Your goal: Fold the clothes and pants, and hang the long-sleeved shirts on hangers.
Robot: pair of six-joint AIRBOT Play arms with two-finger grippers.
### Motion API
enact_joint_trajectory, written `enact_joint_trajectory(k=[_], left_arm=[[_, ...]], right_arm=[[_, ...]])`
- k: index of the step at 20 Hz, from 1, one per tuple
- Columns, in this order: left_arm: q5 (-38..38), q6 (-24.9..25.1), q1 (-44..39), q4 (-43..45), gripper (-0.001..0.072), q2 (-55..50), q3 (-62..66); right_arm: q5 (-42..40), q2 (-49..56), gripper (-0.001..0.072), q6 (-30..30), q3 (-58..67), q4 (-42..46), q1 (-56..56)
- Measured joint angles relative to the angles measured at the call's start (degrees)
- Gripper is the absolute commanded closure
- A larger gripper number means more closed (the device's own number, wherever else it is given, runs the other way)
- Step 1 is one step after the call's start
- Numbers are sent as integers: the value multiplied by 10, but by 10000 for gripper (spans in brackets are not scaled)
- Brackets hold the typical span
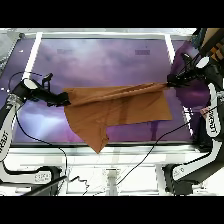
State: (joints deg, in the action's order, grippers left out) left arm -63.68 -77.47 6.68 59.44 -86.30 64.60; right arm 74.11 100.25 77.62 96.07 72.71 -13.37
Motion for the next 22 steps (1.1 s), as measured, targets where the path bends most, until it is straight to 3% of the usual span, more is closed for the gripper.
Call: enact_joint_trajectory(k=[4, 6, 8, 9, 10, 13, 14, 15, 16, 17, 22], left_arm=[[-16, -3, 2, -39, 103, -3, -3], [-38, -4, 7, -45, 319, -1, -2], [-63, -5, 22, -38, 469, 12, 0], [-76, -5, 32, -28, 563, 23, 0], [-85, -4, 43, -19, 593, 40, 1], [-95, 17, 74, 3, 580, 112, -11], [-96, 26, 83, 7, 534, 140, -23], [-97, 31, 91, 10, 416, 169, -41], [-98, 36, 96, 14, 248, 195, -61], [-99, 39, 100, 15, 149, 218, -84], [-90, 45, 107, -3, 148, 285, -202]], right_arm=[[42, -4, 32, 9, 0, 4, 0], [67, -14, 119, 10, 0, 13, -6], [85, -37, 127, 10, -3, 18, -23], [89, -52, 162, 7, -10, 19, -35], [90, -71, 243, 1, -21, 20, -50], [96, -133, 265, -26, -89, 8, -111], [97, -154, 264, -33, -124, -1, -135], [96, -170, 263, -38, -162, -5, -157], [96, -182, 262, -41, -197, -12, -176], [96, -190, 262, -45, -233, -18, -192], [52, -195, 262, -87, -382, -50, -228]])
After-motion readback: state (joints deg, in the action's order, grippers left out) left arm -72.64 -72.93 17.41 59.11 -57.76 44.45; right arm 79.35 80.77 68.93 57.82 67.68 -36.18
